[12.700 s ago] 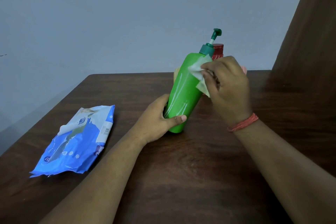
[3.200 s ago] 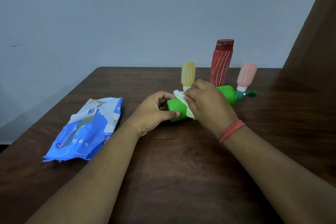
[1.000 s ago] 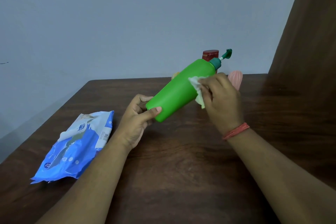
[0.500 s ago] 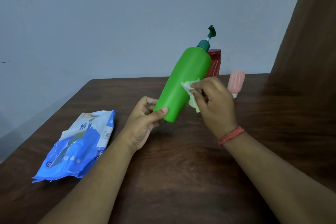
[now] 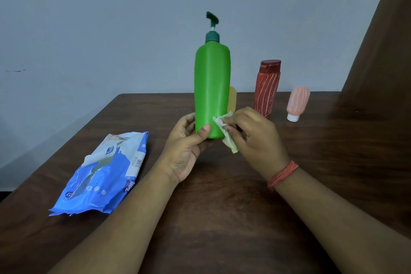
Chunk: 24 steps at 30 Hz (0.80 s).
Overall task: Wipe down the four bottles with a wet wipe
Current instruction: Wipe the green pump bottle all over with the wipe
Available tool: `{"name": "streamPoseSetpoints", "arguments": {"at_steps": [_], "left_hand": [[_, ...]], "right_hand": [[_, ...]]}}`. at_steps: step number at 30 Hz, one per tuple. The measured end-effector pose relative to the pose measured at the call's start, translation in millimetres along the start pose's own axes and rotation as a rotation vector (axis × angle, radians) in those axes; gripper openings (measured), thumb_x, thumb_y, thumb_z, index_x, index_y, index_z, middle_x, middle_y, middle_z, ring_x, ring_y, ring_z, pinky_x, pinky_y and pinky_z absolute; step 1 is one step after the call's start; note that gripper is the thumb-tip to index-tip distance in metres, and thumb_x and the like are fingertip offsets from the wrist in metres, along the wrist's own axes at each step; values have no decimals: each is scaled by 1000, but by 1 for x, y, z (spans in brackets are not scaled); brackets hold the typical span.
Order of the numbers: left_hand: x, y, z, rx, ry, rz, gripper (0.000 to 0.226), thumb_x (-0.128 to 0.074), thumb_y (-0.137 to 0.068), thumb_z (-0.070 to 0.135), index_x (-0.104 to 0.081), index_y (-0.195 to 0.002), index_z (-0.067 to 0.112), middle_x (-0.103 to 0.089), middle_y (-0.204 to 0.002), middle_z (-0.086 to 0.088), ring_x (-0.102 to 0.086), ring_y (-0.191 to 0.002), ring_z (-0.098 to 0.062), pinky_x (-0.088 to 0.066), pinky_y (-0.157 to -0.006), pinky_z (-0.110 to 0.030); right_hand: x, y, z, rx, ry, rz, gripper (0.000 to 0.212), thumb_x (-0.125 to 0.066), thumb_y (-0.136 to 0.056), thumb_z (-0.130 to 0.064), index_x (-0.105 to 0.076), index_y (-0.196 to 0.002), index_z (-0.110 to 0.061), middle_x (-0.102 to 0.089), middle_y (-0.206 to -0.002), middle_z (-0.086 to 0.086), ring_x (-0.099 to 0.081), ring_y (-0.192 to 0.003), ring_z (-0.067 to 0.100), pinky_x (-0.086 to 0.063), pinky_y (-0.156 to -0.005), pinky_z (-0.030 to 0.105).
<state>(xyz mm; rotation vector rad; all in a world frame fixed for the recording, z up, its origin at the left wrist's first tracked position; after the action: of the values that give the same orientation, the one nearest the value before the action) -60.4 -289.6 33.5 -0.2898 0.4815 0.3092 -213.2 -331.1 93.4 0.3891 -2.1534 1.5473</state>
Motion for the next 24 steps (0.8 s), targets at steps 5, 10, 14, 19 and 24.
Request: {"name": "streamPoseSetpoints", "arguments": {"at_steps": [5,10,14,19,24], "left_hand": [[1,0,0,-10,-49,3,50,-71,-78,7,-55,-125,5,-70,-117,-11,-69,-103,-24,-60,-88,-42],[0,1,-1,-11,-48,5,55,-73,-77,4,-50,-127,5,-65,-120,-13,-66,-108,-26,-60,-90,-44],[0,1,-3,-4,-65,-1,56,-75,-78,-1,-47,-126,7,-64,-120,-12,-63,-112,-28,-57,-95,-48],[1,1,-5,-1,-67,-8,50,-75,-76,-1,-47,-116,12,-65,-118,-12,-63,-110,-28,-57,-94,-49],[3,0,-4,-6,-151,-28,51,-72,-74,2,-47,-117,14,-67,-116,-6,-66,-107,-17,-59,-89,-40]], "right_hand": [[-11,3,-10,96,10,-90,12,-67,-93,-9,-73,-104,-9,-66,-99,3,-61,-92,14,-50,-82,24],[-4,1,-6,63,31,-32,11,-67,-91,-3,-73,-100,-7,-66,-97,5,-61,-92,15,-50,-82,27],[-5,0,-8,114,83,-48,13,-62,-93,-3,-73,-100,-3,-65,-95,9,-63,-89,22,-48,-84,23],[-6,3,-9,112,53,-61,18,-67,-87,7,-73,-102,-1,-66,-101,10,-60,-96,17,-45,-90,17],[-4,-2,0,54,74,-26,17,-68,-87,7,-73,-102,-1,-66,-102,10,-61,-97,19,-44,-92,16]]}}
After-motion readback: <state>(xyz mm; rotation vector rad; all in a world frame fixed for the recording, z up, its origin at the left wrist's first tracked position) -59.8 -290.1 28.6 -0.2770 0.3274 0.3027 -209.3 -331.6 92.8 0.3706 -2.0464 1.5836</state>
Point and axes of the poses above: each hand's wrist, its own y-axis away from the middle knuckle, its own x-axis out of the back of the hand, z = x × y, the point moved 7 cm from there along -y, towards the middle knuckle
